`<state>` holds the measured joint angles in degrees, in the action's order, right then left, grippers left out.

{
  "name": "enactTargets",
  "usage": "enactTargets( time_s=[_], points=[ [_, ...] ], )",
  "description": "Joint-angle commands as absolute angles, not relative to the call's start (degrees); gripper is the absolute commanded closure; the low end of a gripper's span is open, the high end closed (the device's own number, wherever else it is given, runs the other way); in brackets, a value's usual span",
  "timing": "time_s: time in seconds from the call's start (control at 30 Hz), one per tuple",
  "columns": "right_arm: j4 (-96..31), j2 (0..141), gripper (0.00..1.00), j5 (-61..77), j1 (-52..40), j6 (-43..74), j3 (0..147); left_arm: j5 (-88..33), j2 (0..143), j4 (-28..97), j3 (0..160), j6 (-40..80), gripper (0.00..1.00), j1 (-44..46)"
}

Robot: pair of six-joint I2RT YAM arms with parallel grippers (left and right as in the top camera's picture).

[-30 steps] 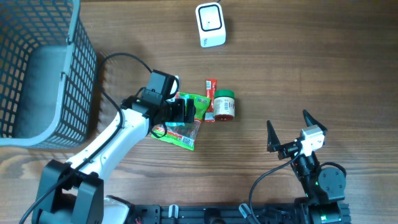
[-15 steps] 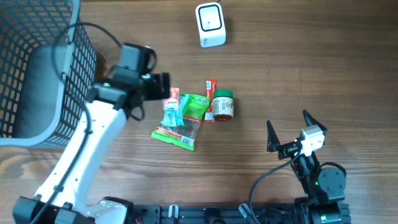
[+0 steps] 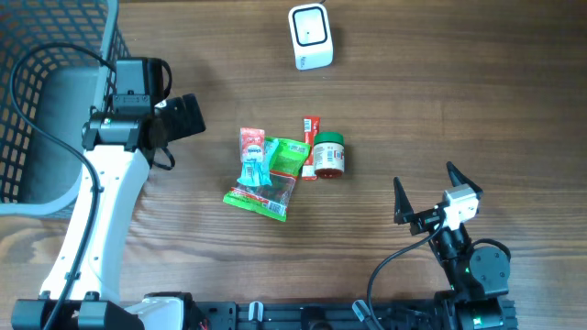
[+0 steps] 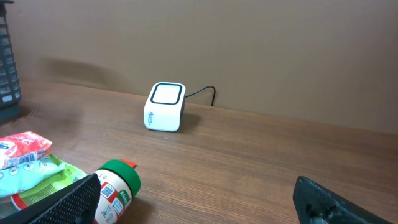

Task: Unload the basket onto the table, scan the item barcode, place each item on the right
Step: 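Retract left arm beside basket and move right arm forward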

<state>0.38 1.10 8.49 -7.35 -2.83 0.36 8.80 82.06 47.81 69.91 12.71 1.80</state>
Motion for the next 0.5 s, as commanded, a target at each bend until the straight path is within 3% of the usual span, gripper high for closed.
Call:
enactTargets(
  time_s=[0.0,0.47],
  points=[
    [0.56,0.80,0.01,8.10,-7.55,-2.98,0.30,9.52,81.82,47.83,70.30,12.21,0.00,1.48],
    [0.56,0.80,0.00,8.10,-7.55,-2.98,0.30,9.52,81.82,47.83,70.30,12.21,0.00,1.48]
  ],
)
